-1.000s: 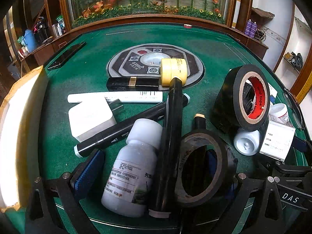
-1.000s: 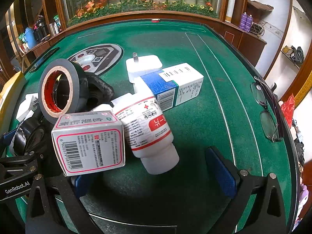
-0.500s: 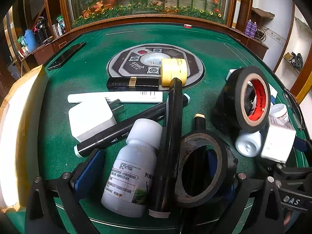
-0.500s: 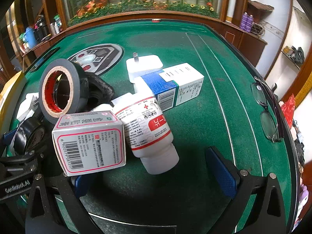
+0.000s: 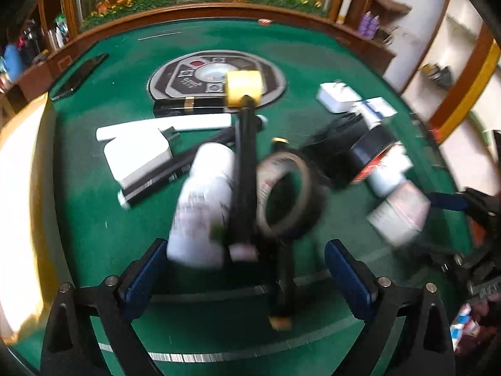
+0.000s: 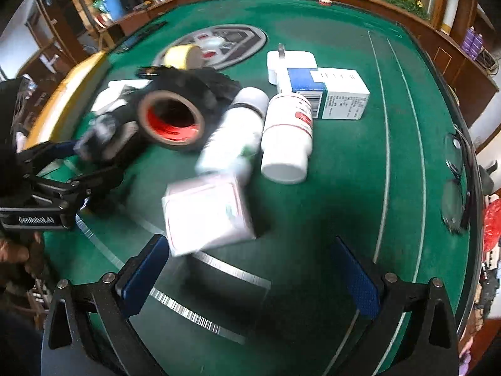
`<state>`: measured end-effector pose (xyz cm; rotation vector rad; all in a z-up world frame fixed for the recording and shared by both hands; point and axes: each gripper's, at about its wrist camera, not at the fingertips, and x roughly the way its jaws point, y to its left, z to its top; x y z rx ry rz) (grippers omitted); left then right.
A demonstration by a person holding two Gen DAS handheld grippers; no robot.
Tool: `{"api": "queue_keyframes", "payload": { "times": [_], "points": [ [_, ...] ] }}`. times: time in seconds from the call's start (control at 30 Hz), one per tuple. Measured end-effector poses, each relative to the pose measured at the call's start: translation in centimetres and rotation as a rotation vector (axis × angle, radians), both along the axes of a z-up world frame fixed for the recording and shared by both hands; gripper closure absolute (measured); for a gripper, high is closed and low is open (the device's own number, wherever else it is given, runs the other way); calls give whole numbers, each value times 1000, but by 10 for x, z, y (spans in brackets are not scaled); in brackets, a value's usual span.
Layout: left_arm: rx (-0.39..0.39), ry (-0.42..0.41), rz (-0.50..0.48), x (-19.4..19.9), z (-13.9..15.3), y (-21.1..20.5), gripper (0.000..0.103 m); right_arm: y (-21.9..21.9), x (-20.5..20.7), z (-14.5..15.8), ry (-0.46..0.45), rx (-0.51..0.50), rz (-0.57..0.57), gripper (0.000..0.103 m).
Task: Organize rigid objects
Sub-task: 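Move left tool to white bottle while right tool approaches pink medicine box, then close left tool on white bottle while right tool grasps pink medicine box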
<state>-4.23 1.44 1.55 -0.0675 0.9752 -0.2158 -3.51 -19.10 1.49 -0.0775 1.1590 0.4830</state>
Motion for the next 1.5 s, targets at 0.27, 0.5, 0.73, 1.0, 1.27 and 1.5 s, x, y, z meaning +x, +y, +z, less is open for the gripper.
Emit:
{"api": "queue_keyframes", "payload": {
  "times": [0.27,0.5,0.73,1.0,1.27,1.5],
  "points": [
    [-88,87,14,-12,12,23,30,-22,-15,23,-7,114,-28,49],
    [-101,92,26,-2,24,34,34,0,-9,31,-53,70,1,56],
    [-68,148,58,27,19,51,59,-6,-7,34,-70,70,-19,56],
    [13,192,-17,53,1,32,59,-11,-9,34,-75,71,-33,56],
    [42,157,-30,50,0,22,65,1,-8,30,-57,56,6,38],
    [-33,193,-9,15,0,32,65,21,-1,24,-62,16,75,34]
  ]
}}
